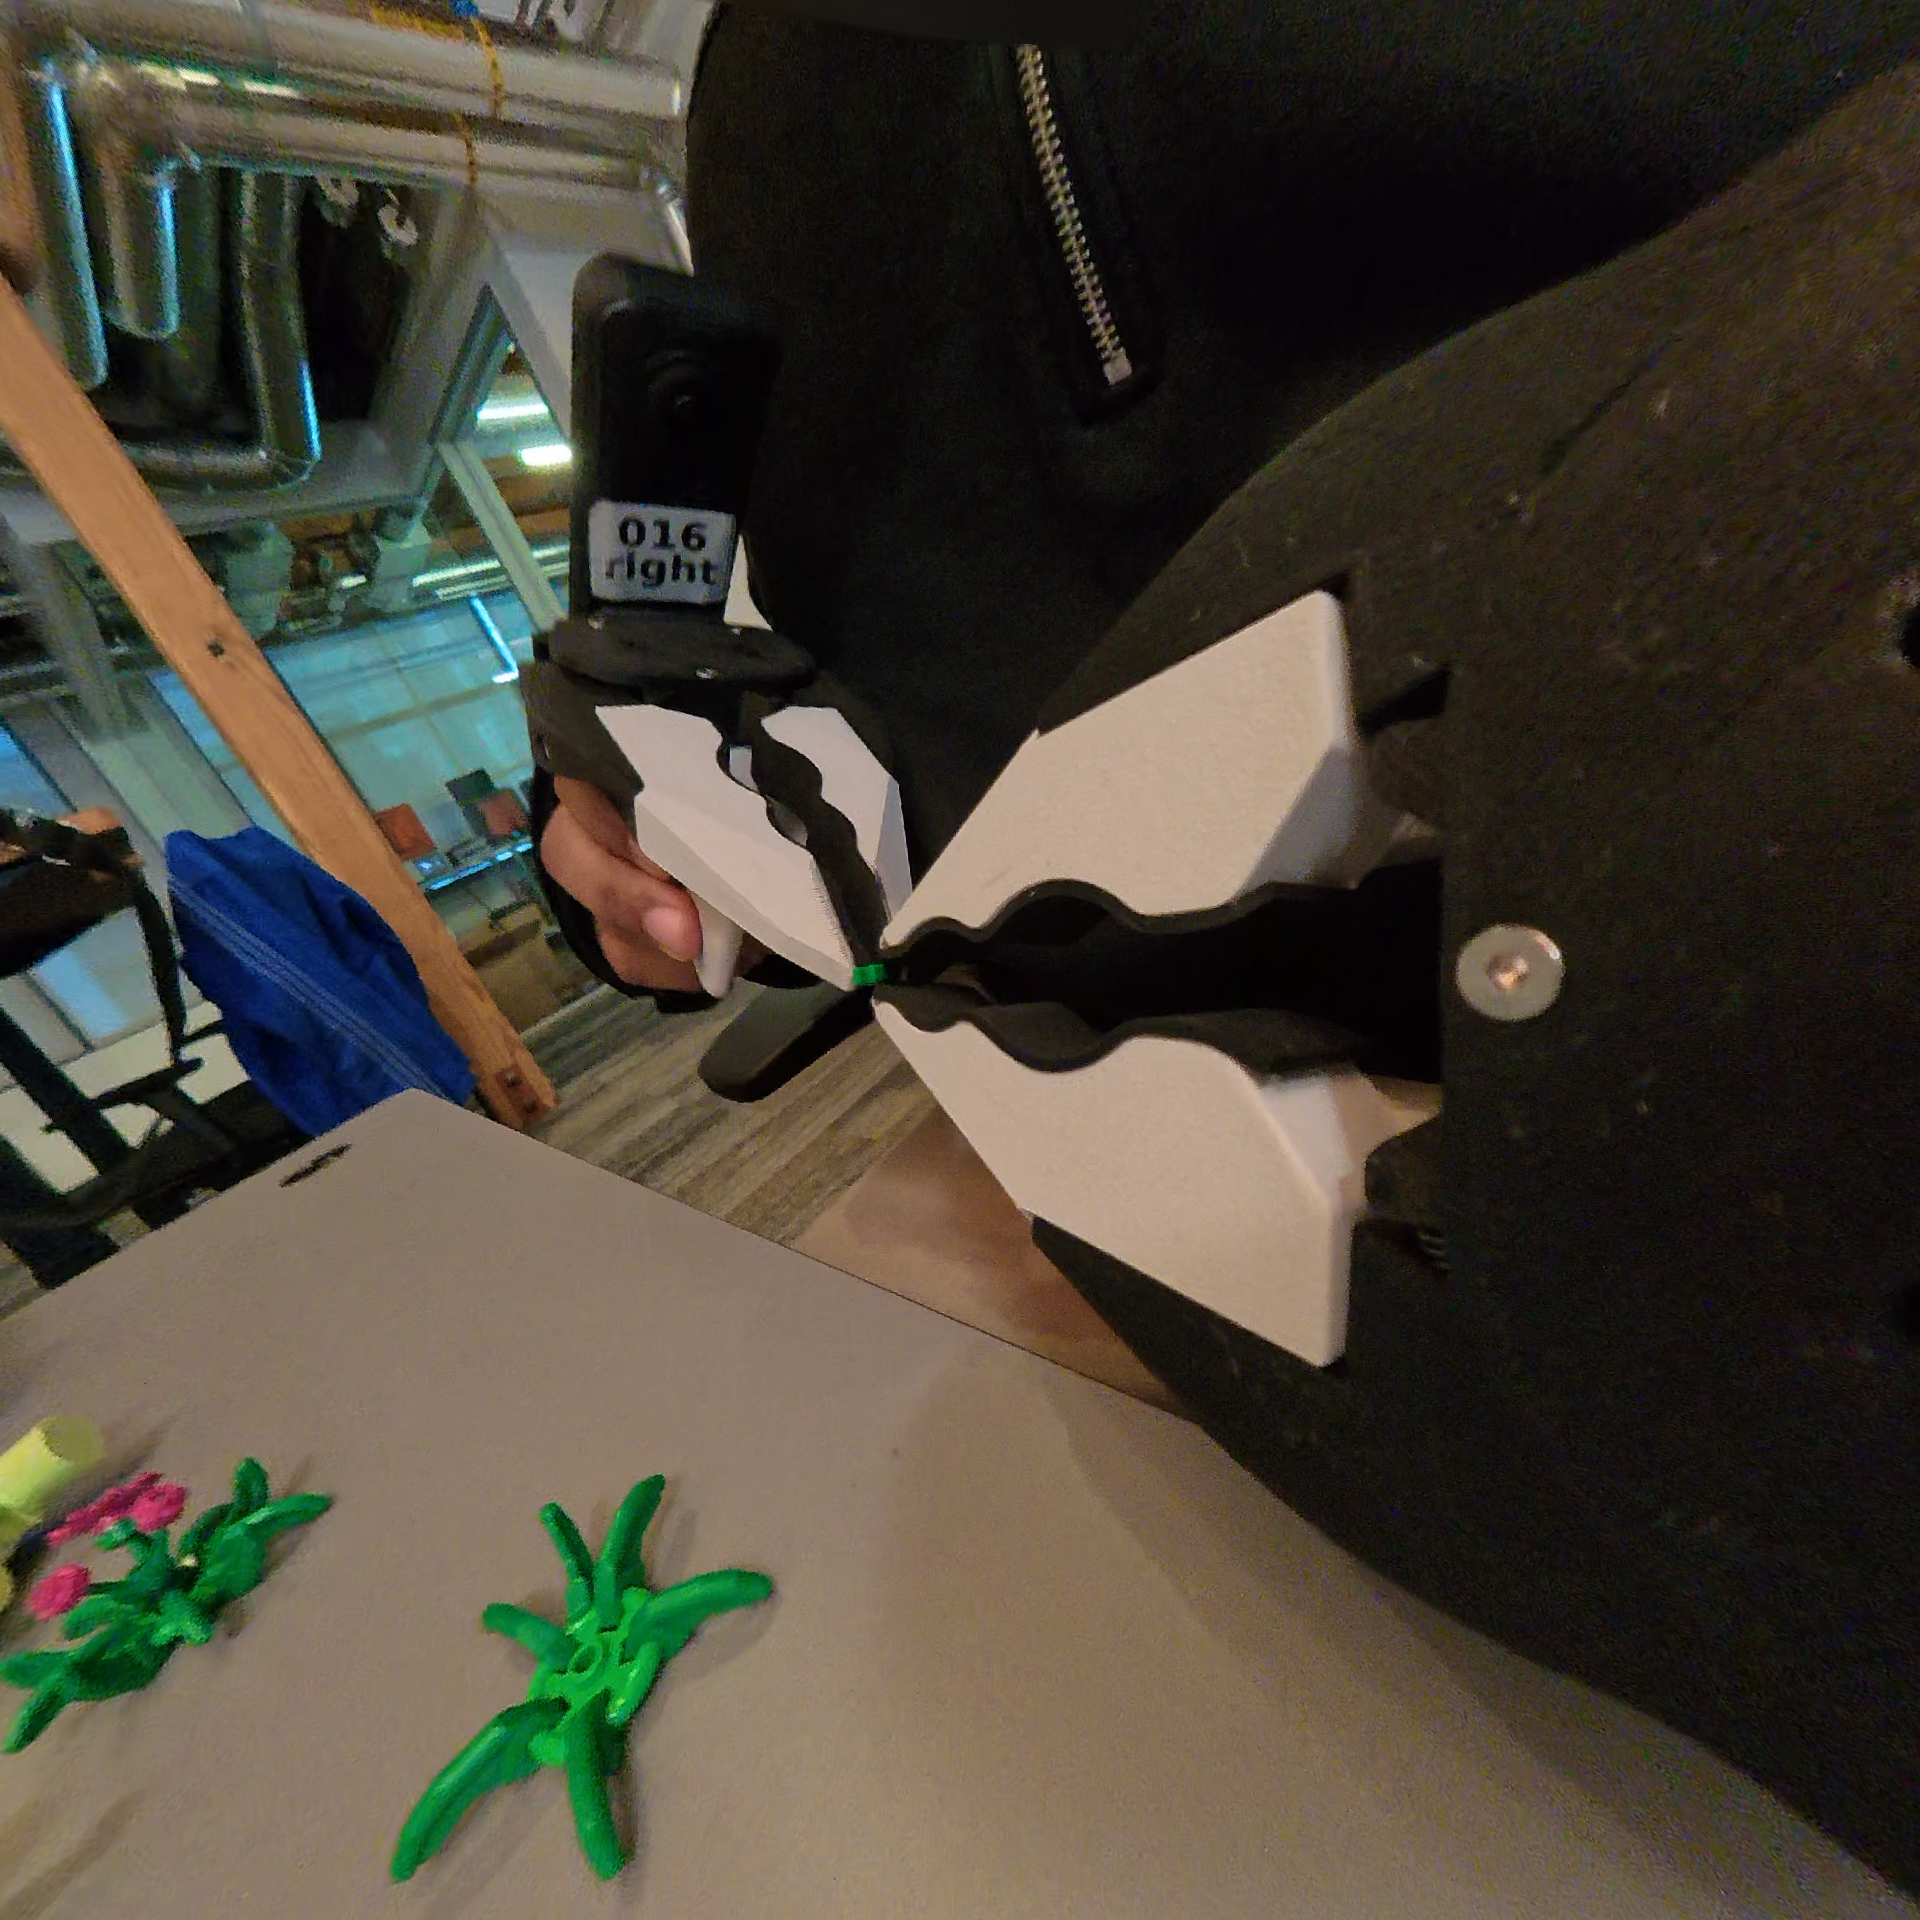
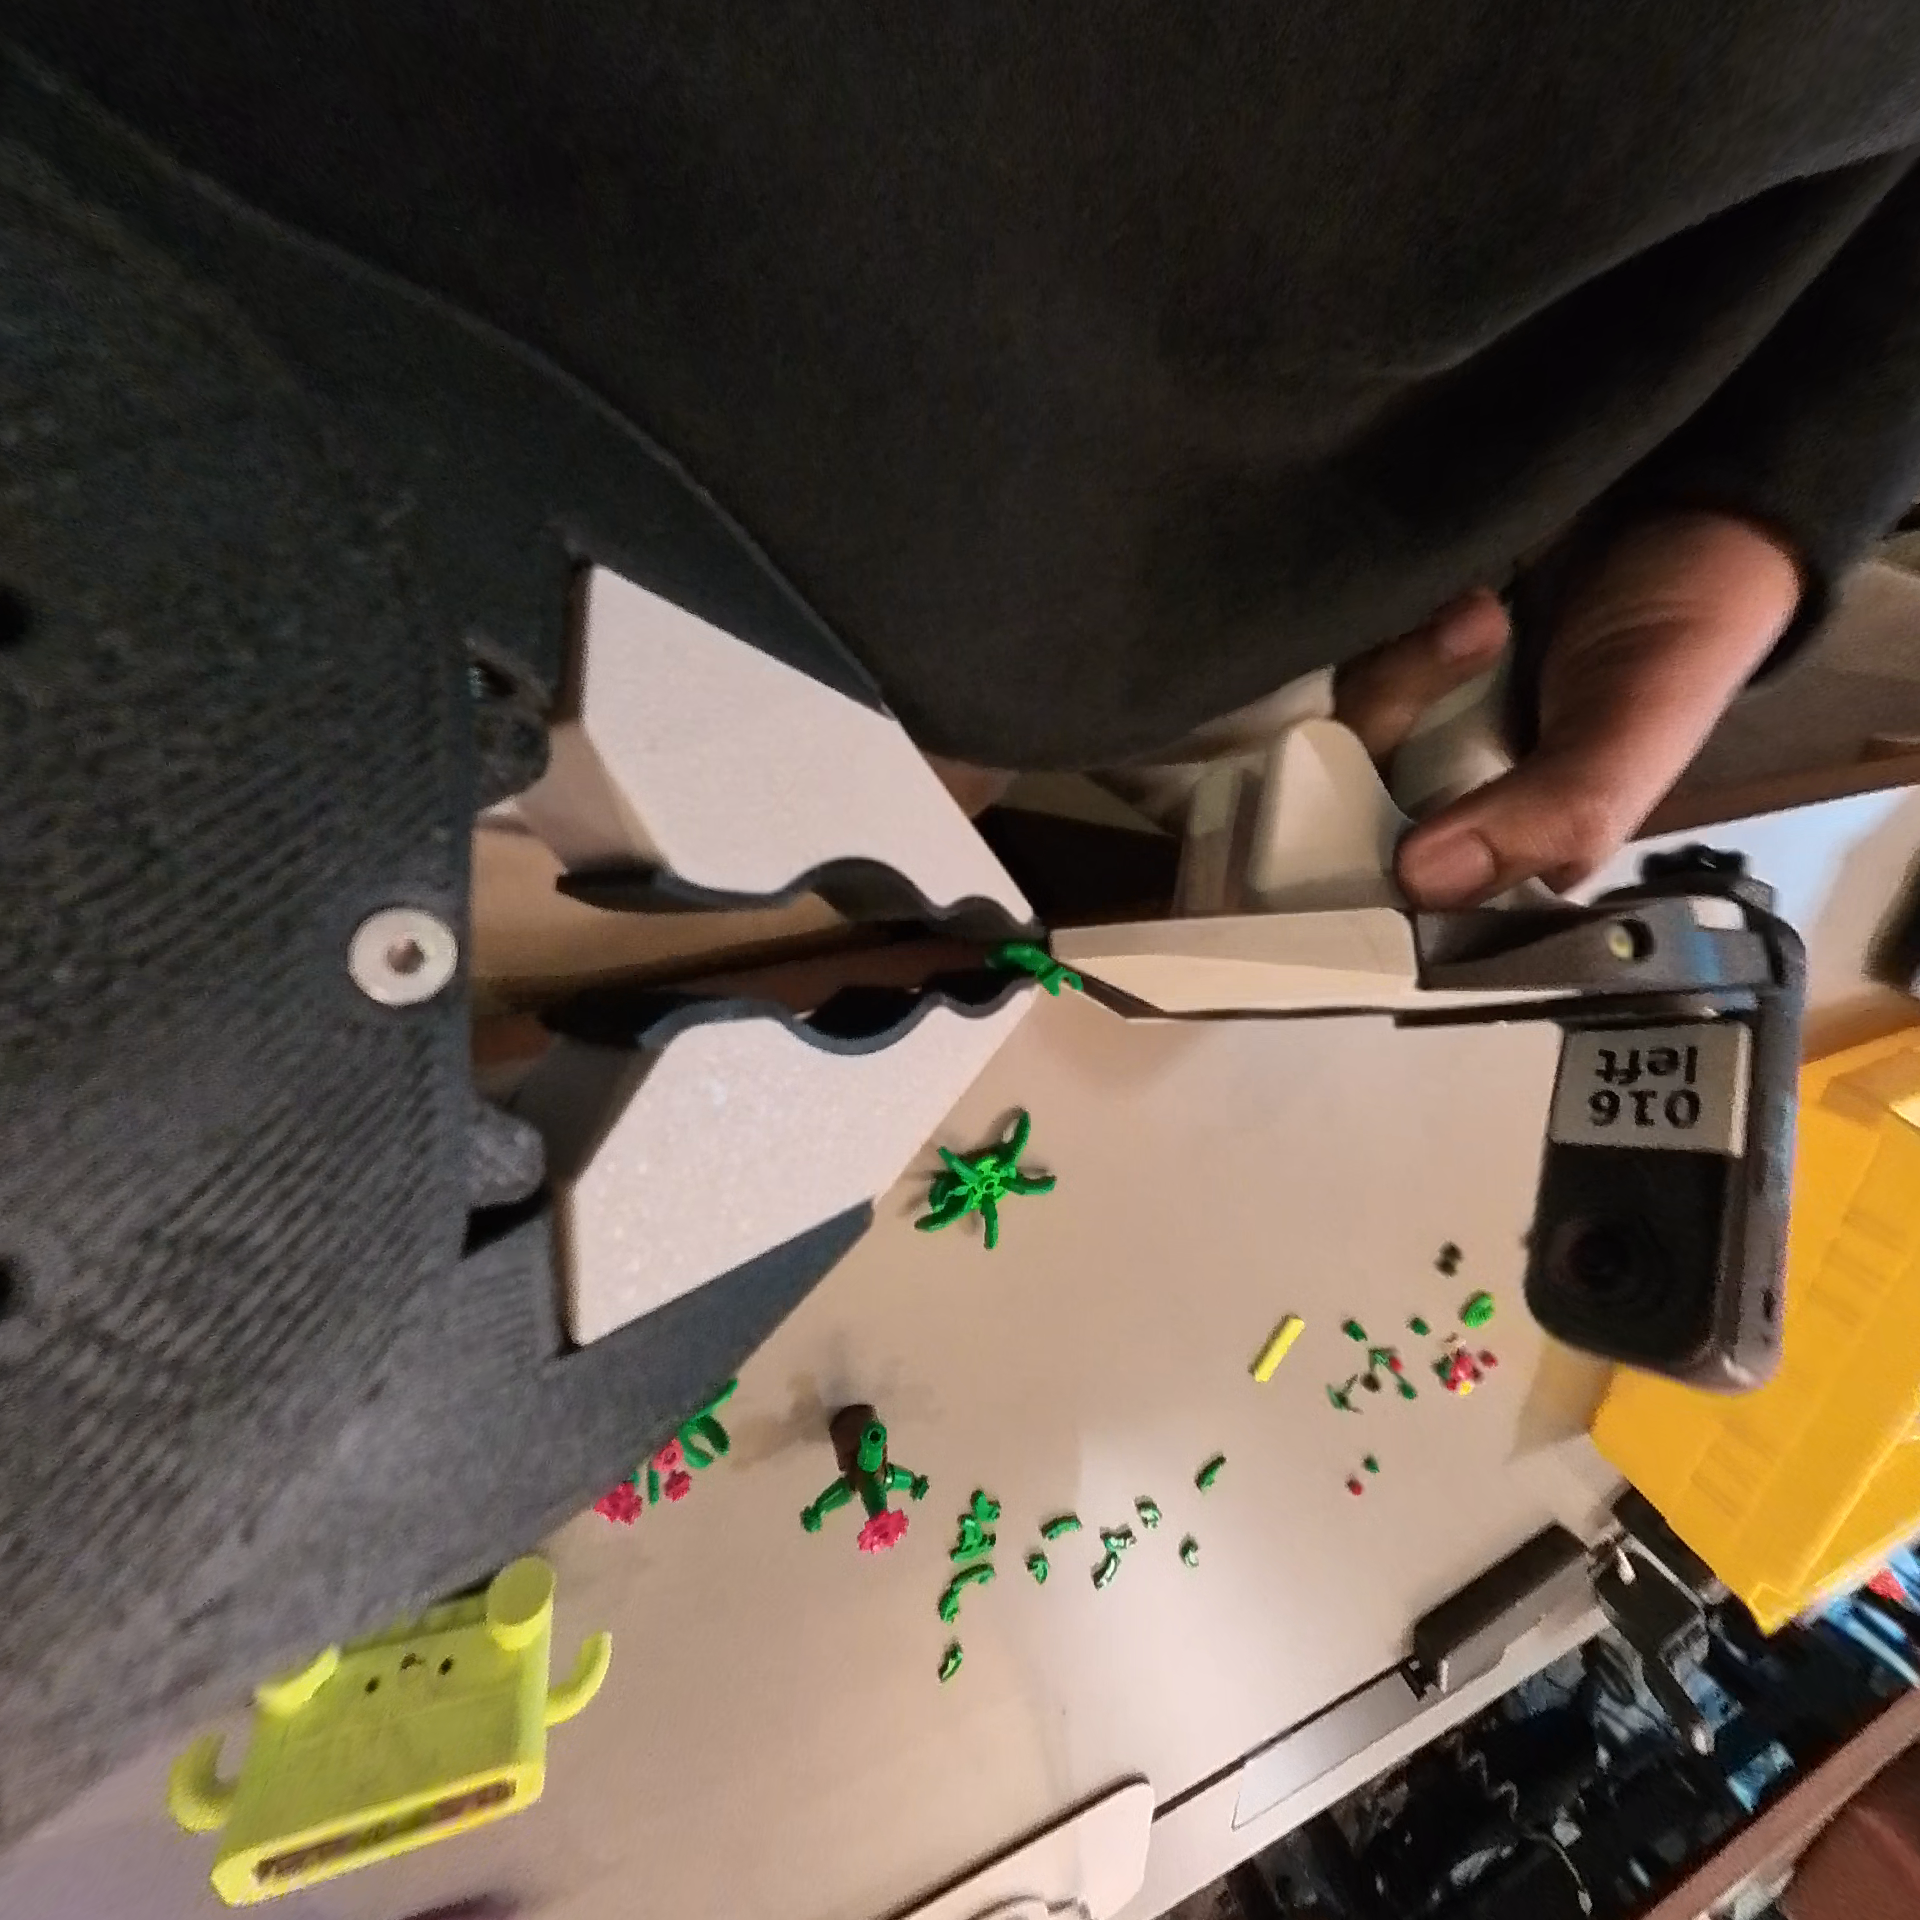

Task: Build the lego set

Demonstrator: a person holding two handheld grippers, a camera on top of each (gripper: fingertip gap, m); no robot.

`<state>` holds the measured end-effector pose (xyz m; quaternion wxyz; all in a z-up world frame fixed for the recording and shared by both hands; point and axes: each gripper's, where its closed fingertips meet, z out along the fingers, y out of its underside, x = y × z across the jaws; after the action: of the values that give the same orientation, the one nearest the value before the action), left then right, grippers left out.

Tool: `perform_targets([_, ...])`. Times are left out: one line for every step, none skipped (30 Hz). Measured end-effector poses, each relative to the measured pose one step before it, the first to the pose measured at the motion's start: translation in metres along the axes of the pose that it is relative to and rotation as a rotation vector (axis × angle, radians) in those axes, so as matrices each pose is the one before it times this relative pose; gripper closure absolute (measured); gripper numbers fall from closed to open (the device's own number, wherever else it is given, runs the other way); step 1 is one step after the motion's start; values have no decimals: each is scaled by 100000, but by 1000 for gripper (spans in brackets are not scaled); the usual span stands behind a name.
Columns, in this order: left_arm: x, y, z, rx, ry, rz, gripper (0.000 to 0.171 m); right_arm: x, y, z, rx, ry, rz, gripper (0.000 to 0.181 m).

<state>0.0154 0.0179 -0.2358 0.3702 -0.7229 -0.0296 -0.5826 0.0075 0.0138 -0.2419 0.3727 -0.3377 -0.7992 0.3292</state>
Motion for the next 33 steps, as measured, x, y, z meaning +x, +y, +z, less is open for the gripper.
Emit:
perform_targets([246,-308,-165,1694,1438,890,171,255,-350,-119,3424,161,3660,178])
perform_targets([345,-371,-186,2210,1858,1313,171,347,-326,-126,3375,-40,5499,176])
perform_targets([337,-379,-194,2270,1597,1409,171,405,-388,-139,3838,-302,7059,171])
perform_targets([328,-345,-165,1876,1432,1493,171,301,-464,-115,4562,-1420,8506,166])
perform_targets([390,-357,-157,2007,1611,1834,171,195,-495,-90,4831,-2409,9714,162])
perform_targets([300,-336,-122,1829,1048,1719,171,-15,-479,-52,4902,-3870,9837,160])
perform_targets([273,-280,-87,1385,965,1519,171,-155,-484,-51,5001,-4577,9226,158])
perform_targets([275,-228,-52,1081,1119,1324,171,-81,-482,-65,5056,-3717,8071,157])
perform_targets([190,-171,-44,812,685,1142,171,-50,-505,-95,5184,-2920,6375,158])
perform_targets([149,-102,-1,383,610,975,171,2,-368,-65,4122,-2159,5100,159])
perform_targets([176,-30,25,28,959,683,171,46,-156,0,2302,-1685,4058,160])
perform_targets([140,-60,40,333,847,409,171,63,16,41,947,-1224,2911,162])
perform_targets([63,-31,45,135,496,35,171,41,105,81,189,-1040,1981,162])
perform_targets([-42,57,59,-393,76,-218,171,-27,32,64,431,-1154,1502,161])
perform_targets([7,19,39,-49,385,127,171,-11,-36,56,573,-971,1385,161])
perform_targets([23,-47,28,339,342,165,171,18,-9,42,324,-752,1247,163])
perform_targets([6,-4,31,-45,282,-118,171,-19,22,38,-93,-966,1080,166])
perform_targets([82,-48,18,182,695,131,171,-1,62,45,-422,-779,720,170])
perform_targets([65,-82,5,449,315,314,171,-16,108,61,-747,-685,221,173])
perform_targets([-77,5,29,-199,-479,103,171,-29,101,65,-750,-465,-151,176])
perform_targets([-35,72,30,-591,-1,-32,171,-44,18,61,-244,-382,-333,177])
perform_targets([-20,-55,-28,292,201,-62,171,-63,-17,48,-56,-523,-119,179])
perform_targets([-57,-8,-26,53,111,-361,171,67,-1,18,-55,191,233,179])
perform_targets([-56,15,-16,-164,-1,-384,171,37,-27,-18,-3,-162,149,180])
perform_targets([-82,49,20,-392,-345,262,171,-4,-60,-31,354,-408,107,181])
perform_targets([-113,-19,-1,-33,-737,234,171,57,-5,-10,139,34,352,181])
perform_targets([-60,5,15,-446,-293,28,171,56,17,-15,94,45,276,181])
perform_targets([-103,15,20,-480,-576,116,171,76,1,-16,173,136,283,181])
perform_targets([-208,18,1,-566,-1431,604,170,136,-40,-41,301,540,239,181])
perform_targets([-404,93,-1,-1183,-2729,1140,169,124,-166,-74,1028,473,302,181])
perform_targets([-485,133,-46,-1579,-3423,1954,165,138,-295,-119,1533,390,765,181])
perform_targets([-539,39,-98,-1348,-4022,2460,160,323,-210,-131,741,1277,1019,181])
perform_targets([-626,-102,-178,-956,-4623,2840,155,489,-30,-134,-551,2262,592,181])
